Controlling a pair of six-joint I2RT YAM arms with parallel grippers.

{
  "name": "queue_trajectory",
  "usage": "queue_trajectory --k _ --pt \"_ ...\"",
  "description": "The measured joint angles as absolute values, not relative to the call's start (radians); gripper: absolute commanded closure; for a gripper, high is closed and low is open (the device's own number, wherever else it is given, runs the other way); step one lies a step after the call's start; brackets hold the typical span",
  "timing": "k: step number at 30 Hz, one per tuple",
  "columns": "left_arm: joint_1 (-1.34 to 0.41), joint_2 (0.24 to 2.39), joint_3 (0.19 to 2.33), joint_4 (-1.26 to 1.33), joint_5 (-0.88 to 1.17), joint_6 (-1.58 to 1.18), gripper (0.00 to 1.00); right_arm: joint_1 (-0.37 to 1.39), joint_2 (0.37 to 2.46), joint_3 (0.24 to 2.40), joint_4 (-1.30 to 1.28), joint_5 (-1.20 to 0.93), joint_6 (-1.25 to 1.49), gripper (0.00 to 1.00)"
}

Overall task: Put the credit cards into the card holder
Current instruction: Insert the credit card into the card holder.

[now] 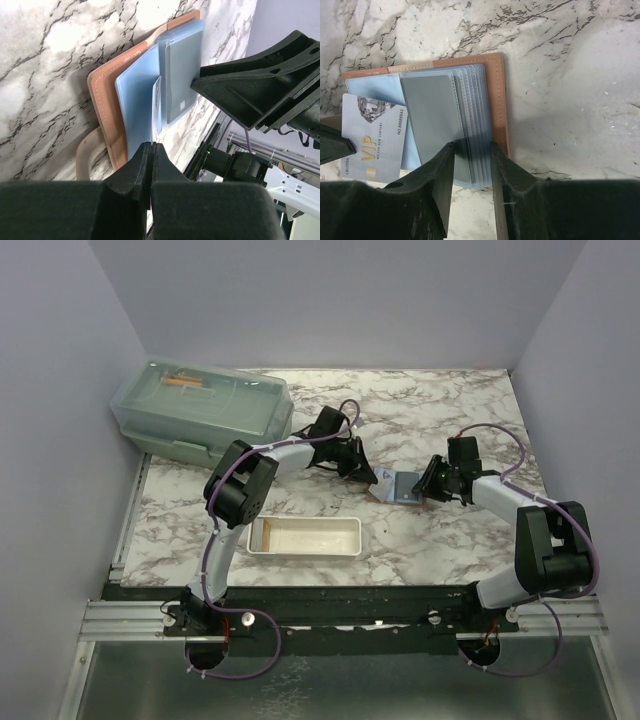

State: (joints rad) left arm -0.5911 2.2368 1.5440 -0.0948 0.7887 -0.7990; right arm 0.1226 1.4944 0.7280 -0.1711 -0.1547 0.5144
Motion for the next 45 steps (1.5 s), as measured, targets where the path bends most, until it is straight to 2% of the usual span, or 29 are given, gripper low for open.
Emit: queue_trajectory --k 12,45 --pt "-0.593 2.154 1.507 -0.072 0.79 -0.785 1.0 0.123 1.505 0.728 -0.154 -0.175 0.513 0.66" --pt "-0.598 2.181 1.473 -0.049 0.796 -0.815 1.0 0.123 1.505 0.728 -0.152 -0.178 0.504 0.67"
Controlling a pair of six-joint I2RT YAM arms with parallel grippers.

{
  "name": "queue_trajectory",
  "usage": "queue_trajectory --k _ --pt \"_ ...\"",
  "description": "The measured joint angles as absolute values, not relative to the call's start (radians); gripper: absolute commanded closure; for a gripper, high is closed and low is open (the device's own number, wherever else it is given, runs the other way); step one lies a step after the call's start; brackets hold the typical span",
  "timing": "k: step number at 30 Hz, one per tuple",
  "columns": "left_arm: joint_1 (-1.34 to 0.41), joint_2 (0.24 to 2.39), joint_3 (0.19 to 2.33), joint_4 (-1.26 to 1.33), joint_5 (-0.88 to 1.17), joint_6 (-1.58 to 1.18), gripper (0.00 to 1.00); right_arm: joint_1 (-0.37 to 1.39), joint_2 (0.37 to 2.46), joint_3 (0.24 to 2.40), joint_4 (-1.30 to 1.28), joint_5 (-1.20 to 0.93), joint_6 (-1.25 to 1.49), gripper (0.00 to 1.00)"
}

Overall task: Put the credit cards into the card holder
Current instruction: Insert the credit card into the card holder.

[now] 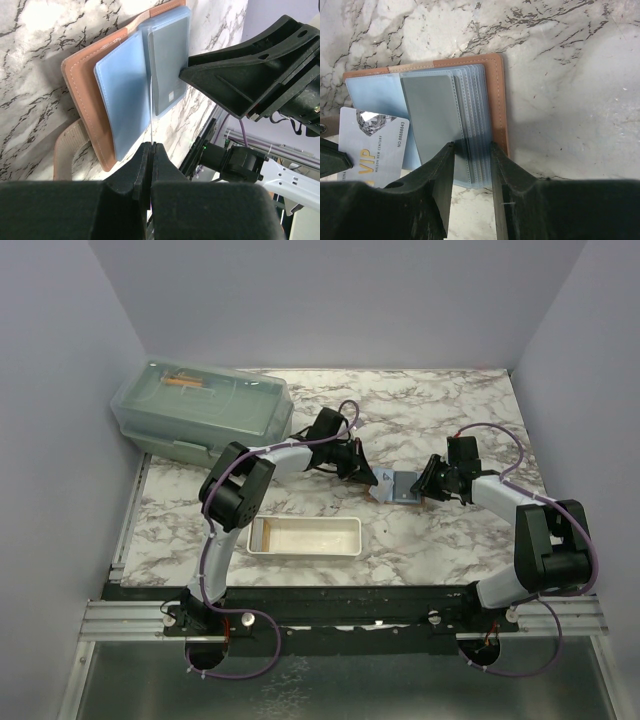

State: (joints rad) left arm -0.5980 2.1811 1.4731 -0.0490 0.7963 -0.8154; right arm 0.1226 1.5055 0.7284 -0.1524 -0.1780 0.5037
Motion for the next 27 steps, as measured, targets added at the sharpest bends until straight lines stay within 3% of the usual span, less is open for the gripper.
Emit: queue_trajectory --k 27 --pt "-0.604 2.154 1.456 -0.047 0.777 -0.81 1.0 0.122 1.509 0.732 -0.154 -0.182 0.503 0.67"
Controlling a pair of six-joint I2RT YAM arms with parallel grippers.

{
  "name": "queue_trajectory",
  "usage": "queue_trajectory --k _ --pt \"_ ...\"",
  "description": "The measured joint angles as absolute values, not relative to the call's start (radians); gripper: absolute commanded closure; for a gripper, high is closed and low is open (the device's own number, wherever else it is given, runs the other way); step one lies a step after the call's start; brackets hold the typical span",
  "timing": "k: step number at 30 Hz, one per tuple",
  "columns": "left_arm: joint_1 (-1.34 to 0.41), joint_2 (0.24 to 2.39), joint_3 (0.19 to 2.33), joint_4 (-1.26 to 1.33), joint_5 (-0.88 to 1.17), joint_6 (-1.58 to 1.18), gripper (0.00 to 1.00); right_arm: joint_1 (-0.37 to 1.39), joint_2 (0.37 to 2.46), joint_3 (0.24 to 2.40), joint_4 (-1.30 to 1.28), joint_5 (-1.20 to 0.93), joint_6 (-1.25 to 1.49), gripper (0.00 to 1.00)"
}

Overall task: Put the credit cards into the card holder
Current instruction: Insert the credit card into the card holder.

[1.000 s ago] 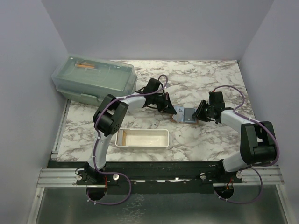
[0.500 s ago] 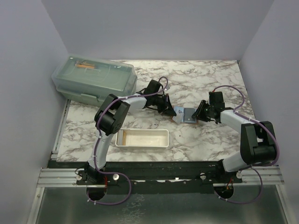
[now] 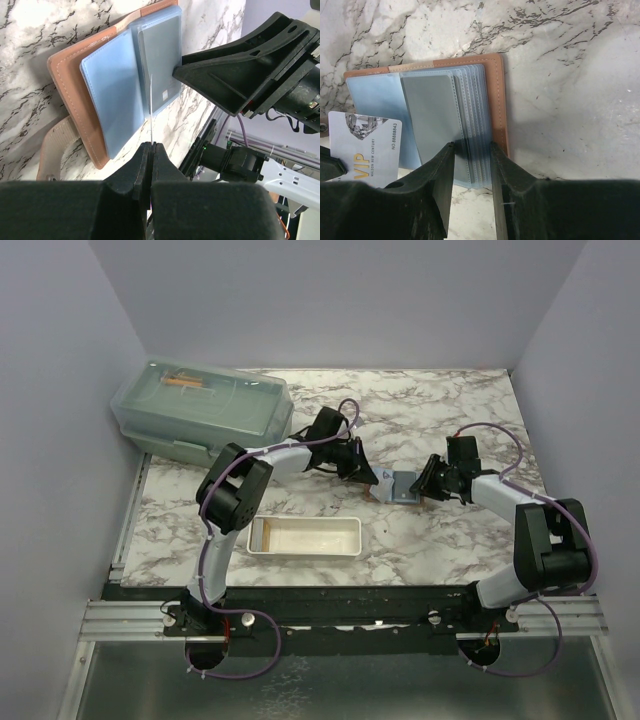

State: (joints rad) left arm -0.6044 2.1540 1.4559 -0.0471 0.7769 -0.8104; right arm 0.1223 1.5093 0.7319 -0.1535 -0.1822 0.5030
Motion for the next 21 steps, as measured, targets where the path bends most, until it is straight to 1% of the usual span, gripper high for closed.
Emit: queue_trajectory --k 21 --pt "-0.604 2.155 1.445 -0.047 0.778 -0.812 1.0 0.122 1.52 0.738 -0.152 -0.201 0.503 0.67"
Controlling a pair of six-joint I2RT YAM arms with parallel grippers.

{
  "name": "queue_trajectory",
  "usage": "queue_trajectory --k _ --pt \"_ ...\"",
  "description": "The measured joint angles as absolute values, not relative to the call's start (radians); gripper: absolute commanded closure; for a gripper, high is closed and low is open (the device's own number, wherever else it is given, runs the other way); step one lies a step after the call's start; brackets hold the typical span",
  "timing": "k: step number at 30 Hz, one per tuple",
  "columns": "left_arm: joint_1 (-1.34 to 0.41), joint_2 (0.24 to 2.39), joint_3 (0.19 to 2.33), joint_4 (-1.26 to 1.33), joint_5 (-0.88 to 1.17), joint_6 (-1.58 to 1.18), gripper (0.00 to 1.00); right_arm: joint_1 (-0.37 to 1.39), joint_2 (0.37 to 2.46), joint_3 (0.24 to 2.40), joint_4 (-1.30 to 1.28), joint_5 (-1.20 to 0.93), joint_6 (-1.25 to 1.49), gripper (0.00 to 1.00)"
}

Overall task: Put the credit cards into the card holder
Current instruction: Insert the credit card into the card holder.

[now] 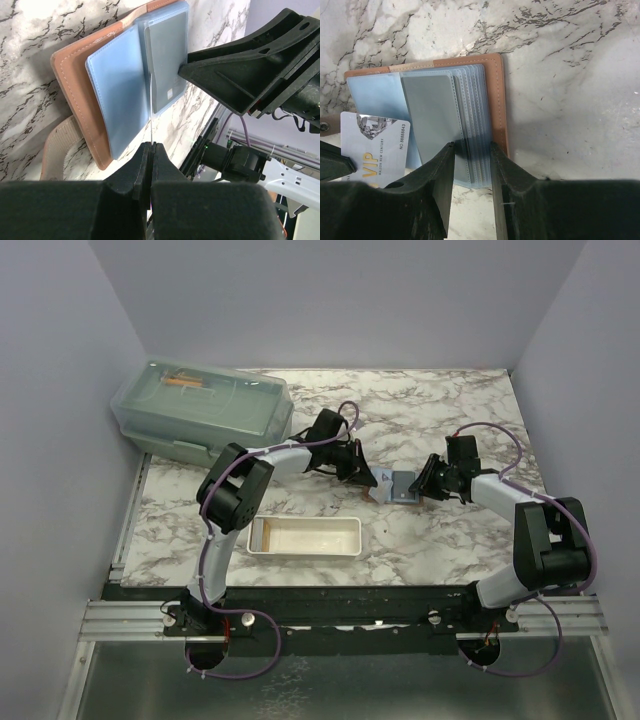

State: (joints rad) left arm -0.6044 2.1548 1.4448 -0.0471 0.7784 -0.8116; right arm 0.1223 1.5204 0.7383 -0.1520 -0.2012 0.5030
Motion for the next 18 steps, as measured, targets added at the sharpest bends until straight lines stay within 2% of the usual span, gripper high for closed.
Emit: queue_trajectory --k 18 --pt "-0.611 2.183 1.446 -0.046 0.786 -0.818 1.0 0.122 1.52 0.738 -0.15 -0.204 0.503 0.67"
